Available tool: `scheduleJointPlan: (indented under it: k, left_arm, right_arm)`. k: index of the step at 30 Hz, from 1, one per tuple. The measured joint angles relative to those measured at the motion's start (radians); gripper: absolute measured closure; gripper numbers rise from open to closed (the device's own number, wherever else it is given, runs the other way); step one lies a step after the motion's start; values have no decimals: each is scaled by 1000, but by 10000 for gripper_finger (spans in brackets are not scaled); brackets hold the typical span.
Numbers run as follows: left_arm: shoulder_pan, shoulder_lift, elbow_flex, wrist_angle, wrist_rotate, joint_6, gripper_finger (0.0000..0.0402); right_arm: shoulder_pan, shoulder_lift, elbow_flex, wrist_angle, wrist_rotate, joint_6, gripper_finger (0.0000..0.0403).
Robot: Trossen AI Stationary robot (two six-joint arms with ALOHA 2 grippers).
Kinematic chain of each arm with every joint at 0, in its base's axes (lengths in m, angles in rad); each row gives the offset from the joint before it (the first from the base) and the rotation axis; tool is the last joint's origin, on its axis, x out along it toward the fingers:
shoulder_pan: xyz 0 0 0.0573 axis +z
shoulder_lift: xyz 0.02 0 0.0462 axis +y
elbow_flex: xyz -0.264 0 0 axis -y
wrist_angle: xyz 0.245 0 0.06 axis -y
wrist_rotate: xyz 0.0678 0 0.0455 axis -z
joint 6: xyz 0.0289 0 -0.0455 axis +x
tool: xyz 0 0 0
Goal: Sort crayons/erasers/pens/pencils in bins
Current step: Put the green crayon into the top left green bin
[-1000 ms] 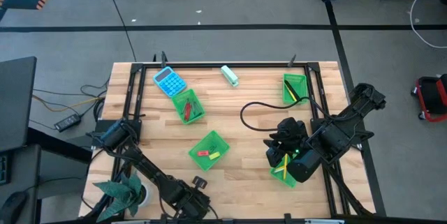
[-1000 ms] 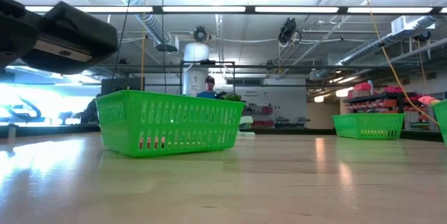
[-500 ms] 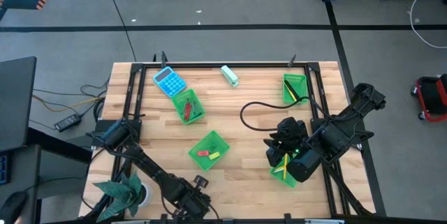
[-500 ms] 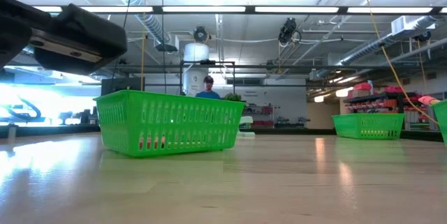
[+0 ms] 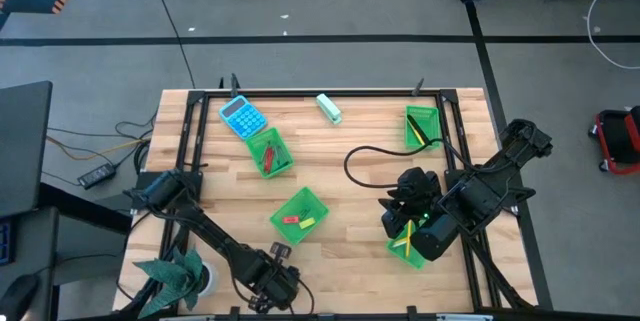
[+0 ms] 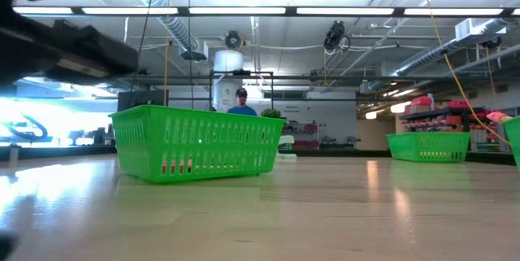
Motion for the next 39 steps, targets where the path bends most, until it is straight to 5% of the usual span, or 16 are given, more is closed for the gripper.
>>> scheduleJointPlan:
  k: [18, 39]
  left_arm:
    - [106, -255, 4, -151, -94, -58, 363]
    - [568, -331, 3, -495, -204, 310, 367]
  right_arm:
    - [1, 0, 0, -4, 0, 0, 245]
    - [1, 0, 0, -3, 11, 0, 245]
